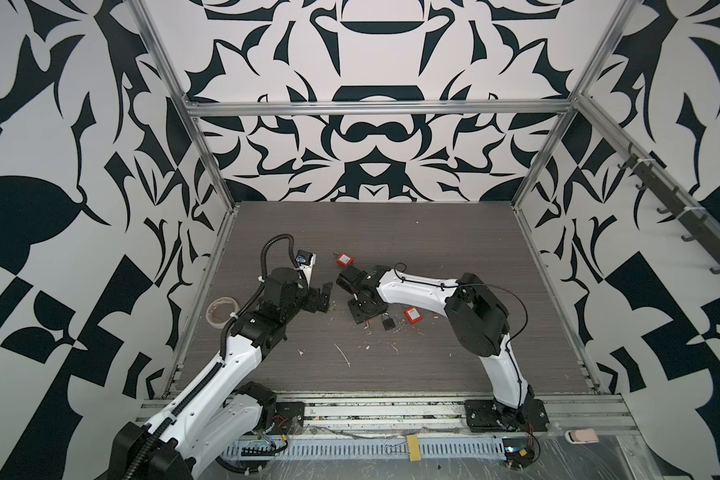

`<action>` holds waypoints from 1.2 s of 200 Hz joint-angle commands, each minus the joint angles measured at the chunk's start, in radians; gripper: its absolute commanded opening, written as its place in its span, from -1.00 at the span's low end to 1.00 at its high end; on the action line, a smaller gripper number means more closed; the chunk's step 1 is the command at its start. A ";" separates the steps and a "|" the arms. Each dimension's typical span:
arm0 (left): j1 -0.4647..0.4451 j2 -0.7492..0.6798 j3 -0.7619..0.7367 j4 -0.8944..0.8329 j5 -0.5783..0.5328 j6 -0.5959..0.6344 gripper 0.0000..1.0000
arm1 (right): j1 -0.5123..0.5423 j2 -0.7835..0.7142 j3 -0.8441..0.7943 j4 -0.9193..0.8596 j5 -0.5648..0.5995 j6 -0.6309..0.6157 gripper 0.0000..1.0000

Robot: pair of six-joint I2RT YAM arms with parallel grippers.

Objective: Lock with the key

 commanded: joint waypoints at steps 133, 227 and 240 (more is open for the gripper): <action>0.003 0.027 0.030 0.007 0.122 0.062 0.98 | 0.000 -0.269 -0.105 0.026 -0.020 -0.254 -0.35; 0.003 -0.093 -0.010 0.082 0.552 0.400 0.46 | -0.162 -0.722 -0.516 0.342 -0.326 -0.881 -0.52; 0.003 -0.077 0.010 0.048 0.589 0.441 0.40 | -0.182 -0.732 -0.519 0.315 -0.346 -0.927 -0.53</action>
